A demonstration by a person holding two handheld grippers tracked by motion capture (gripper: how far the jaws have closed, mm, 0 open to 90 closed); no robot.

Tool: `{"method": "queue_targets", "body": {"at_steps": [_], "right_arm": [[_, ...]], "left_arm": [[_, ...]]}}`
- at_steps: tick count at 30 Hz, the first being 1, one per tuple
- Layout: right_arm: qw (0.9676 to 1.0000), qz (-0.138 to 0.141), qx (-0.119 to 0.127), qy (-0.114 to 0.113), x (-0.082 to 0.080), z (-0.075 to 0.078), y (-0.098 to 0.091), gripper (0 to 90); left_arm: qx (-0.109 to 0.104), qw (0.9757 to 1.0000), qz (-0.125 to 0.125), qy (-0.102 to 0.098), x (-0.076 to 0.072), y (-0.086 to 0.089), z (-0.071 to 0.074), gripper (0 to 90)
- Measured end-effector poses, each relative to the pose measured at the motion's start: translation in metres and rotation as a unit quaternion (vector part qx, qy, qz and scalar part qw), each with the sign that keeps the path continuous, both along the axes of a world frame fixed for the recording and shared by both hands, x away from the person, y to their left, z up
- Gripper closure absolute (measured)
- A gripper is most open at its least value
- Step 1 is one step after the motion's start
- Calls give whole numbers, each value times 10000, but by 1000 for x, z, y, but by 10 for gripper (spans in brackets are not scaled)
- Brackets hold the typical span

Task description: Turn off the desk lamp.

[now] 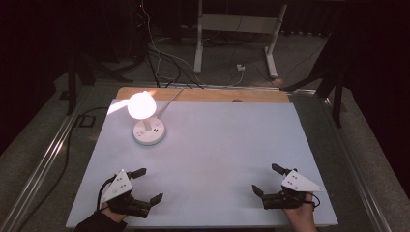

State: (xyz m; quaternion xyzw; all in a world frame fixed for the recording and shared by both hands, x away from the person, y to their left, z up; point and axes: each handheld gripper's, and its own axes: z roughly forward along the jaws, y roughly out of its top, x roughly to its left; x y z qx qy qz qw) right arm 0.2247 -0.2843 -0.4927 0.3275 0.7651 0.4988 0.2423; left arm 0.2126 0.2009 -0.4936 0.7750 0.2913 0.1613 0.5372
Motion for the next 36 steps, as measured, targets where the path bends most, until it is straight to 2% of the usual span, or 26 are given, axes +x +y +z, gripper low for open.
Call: {"method": "queue_targets", "body": {"at_steps": [10, 17, 23, 30, 36], "right_arm": [[10000, -4, 29, -2, 1, 0, -1, 0], [10000, -18, 45, 17, 1, 0, -1, 0], [10000, -15, 66, 3, 0, 0, 0, 0], [10000, -6, 95, -13, 0, 0, 0, 0], [10000, -20, 93, -9, 0, 0, 1, 0]], "left_arm": [[134, 9999, -102, 36, -1, -4, 0, 5], [144, 9994, -258, 181, -2, -10, 5, 4], [230, 9988, -396, 183, -3, -18, 12, 4], [350, 9984, -408, 186, 2, -25, 17, 5], [324, 9989, -333, 115, 7, -28, 23, 5]]}}
